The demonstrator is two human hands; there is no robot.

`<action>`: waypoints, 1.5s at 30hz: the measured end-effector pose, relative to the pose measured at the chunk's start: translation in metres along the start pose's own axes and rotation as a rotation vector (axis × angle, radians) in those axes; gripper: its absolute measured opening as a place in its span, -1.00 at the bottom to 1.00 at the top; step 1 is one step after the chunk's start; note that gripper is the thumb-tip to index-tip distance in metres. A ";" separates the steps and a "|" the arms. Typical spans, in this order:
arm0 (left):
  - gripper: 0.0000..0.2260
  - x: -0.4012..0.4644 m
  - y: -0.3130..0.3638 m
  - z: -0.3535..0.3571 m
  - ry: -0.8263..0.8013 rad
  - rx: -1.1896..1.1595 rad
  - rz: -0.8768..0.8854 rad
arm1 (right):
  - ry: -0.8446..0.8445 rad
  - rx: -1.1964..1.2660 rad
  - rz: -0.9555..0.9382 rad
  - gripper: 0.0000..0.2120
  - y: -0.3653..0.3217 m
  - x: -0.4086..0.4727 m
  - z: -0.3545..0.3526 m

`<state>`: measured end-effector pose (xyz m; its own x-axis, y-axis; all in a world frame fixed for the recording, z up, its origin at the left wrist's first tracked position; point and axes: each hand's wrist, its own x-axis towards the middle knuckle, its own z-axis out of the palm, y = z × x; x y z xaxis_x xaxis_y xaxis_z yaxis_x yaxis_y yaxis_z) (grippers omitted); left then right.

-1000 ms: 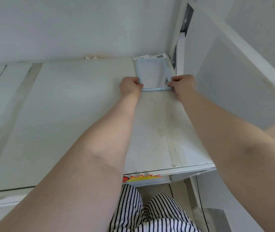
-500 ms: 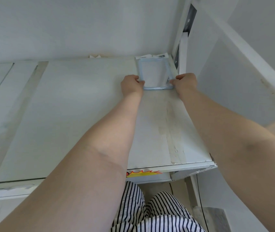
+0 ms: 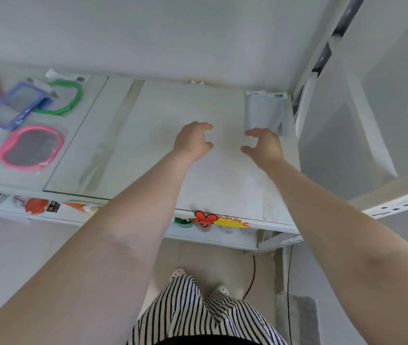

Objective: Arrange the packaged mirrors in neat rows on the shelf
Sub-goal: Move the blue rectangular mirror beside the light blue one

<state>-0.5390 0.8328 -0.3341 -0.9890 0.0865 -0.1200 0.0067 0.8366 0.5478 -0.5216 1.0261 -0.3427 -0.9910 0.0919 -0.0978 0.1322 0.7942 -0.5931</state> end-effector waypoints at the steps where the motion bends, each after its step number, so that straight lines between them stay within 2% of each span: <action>1: -0.51 -0.013 -0.011 -0.006 -0.008 0.023 -0.006 | -0.031 -0.031 -0.037 -0.58 -0.011 -0.009 0.006; 8: -0.52 -0.093 -0.091 -0.045 -0.005 0.075 -0.049 | -0.167 -0.116 -0.243 -0.57 -0.086 -0.073 0.063; 19: -0.51 -0.238 -0.262 -0.143 0.058 0.118 -0.181 | -0.247 -0.131 -0.382 -0.56 -0.222 -0.172 0.189; 24: -0.73 -0.301 -0.338 -0.180 0.101 0.167 -0.236 | -0.309 -0.155 -0.399 -0.56 -0.289 -0.203 0.245; 26: -0.72 -0.315 -0.360 -0.194 0.115 0.137 -0.258 | -0.329 -0.154 -0.406 -0.56 -0.312 -0.209 0.260; 32: -0.66 -0.317 -0.406 -0.226 0.157 0.072 -0.352 | -0.373 -0.228 -0.534 -0.55 -0.374 -0.196 0.294; 36: -0.56 -0.295 -0.431 -0.253 0.146 0.146 -0.391 | -0.382 -0.256 -0.604 -0.53 -0.409 -0.170 0.313; 45: -0.46 -0.242 -0.466 -0.308 0.169 0.153 -0.434 | -0.403 -0.266 -0.673 -0.51 -0.477 -0.116 0.336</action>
<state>-0.3483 0.2557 -0.3052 -0.9153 -0.3663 -0.1673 -0.4025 0.8468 0.3477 -0.4617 0.4349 -0.3171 -0.7653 -0.6362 -0.0977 -0.5466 0.7225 -0.4234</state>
